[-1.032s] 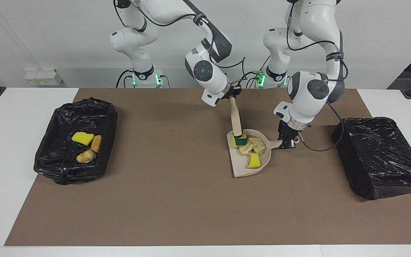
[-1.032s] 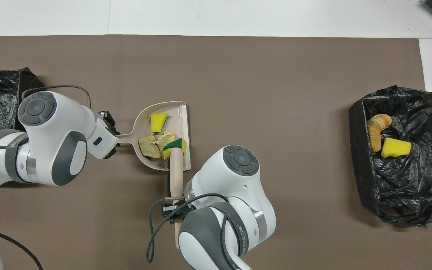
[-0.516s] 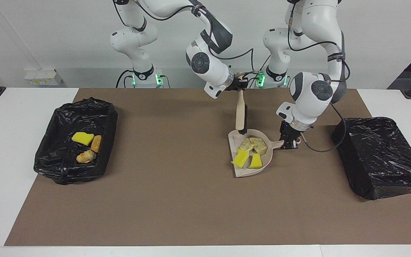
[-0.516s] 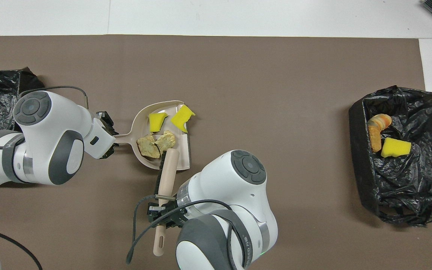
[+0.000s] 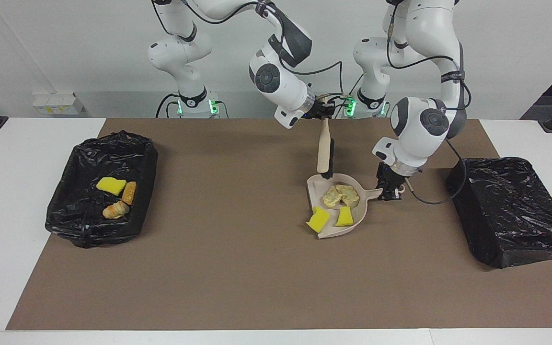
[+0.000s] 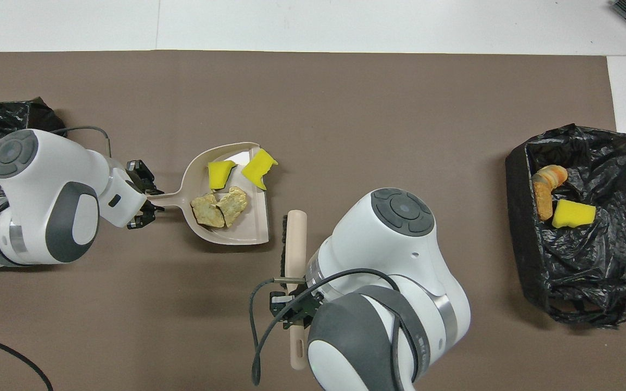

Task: Sweep and dump trash in bin
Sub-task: 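Carry the loaded dustpan to the trash bag with the left gripper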

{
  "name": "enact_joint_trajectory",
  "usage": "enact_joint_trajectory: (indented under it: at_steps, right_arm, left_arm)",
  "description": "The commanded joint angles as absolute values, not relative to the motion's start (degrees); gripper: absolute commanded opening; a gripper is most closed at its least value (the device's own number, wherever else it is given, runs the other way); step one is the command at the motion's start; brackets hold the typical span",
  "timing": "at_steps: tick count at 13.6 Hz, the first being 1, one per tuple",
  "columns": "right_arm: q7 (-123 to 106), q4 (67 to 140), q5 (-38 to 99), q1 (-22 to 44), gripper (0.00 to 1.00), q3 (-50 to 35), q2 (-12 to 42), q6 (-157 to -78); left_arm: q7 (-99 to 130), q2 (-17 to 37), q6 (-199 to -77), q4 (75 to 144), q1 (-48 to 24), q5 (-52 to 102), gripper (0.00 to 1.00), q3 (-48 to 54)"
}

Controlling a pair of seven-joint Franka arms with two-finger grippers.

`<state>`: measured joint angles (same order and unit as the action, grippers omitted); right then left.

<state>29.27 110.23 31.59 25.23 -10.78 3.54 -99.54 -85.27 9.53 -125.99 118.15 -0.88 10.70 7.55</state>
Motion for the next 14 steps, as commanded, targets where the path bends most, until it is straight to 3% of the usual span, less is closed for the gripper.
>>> enact_joint_trajectory:
  at_steps: [1,5,9,11,14]
  right_arm:
    - [30.2,115.9,28.0,26.2,0.0,-11.7,-1.4,-99.5]
    - [36.3,124.5,24.7,34.1,0.0,-11.7,-5.8,-103.9]
    - [44.9,130.3,23.4,43.7,0.0,-11.7,-3.8,-114.8]
    - [45.4,132.6,22.2,45.3,0.0,-11.8,-2.5,-119.1]
    - [47.0,134.0,20.6,48.2,0.0,-11.7,-0.8,-122.9]
  left_arm:
    - [-89.6,8.0,-120.1,115.2,3.9,14.0,0.0,8.2]
    - [-98.6,7.3,-112.2,112.3,13.6,19.1,0.0,8.3]
    - [-107.4,8.0,-104.2,107.2,24.1,24.4,0.0,8.4]
    - [-113.5,8.4,-101.9,105.0,29.5,29.2,0.0,8.4]
    - [-118.2,12.5,-95.9,96.4,35.2,29.1,0.0,8.4]
